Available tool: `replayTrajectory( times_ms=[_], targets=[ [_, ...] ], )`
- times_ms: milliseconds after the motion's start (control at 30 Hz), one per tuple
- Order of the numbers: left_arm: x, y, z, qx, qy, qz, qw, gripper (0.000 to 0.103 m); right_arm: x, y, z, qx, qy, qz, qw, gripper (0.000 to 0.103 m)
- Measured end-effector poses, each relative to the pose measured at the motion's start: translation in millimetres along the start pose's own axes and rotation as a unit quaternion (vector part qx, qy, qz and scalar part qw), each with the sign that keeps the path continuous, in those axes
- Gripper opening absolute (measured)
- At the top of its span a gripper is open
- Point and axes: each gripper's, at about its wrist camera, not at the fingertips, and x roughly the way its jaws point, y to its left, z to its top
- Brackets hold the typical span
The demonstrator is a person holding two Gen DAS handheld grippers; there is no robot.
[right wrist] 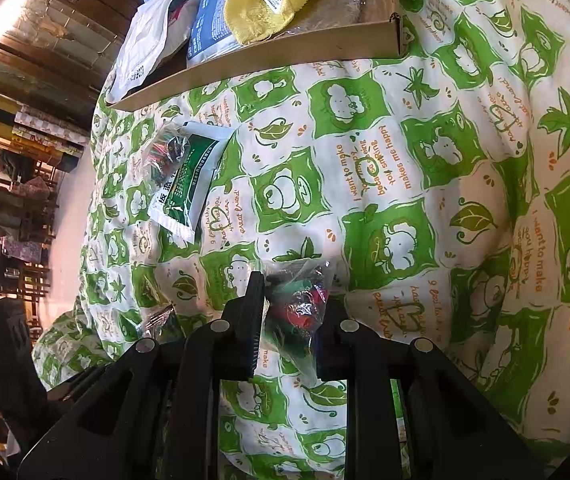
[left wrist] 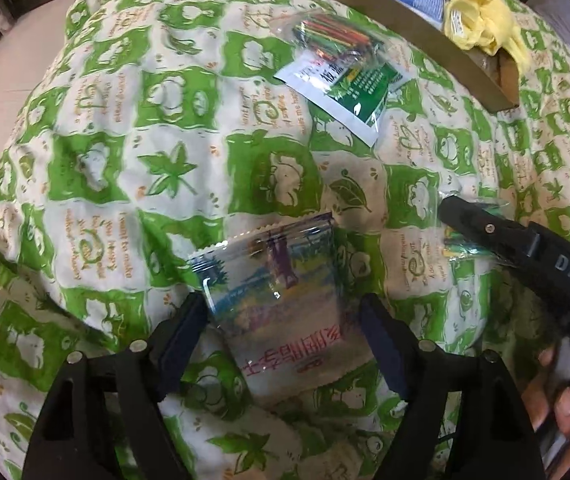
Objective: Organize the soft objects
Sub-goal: 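Grasp the coloured-stick bag with the right tool while the left tool grasps the red-text bag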
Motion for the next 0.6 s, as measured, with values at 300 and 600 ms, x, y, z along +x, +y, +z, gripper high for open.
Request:
replayTrajectory(
  times_ms=[300,600],
  targets=[
    [-0.2,-8.5,7.8,0.011,-0.018,0.000,0.9998,0.065,-6.8,-2.2,1.6,0.004,-0.014,0.003,1.000,0.019],
    [-44.3,-5.1,18.8,0.064,-0.099,-0.020,0.9929,0.047,-9.0,-5.5,3.8,0.014,-0.015,0.021,1.000,0.019]
  ],
)
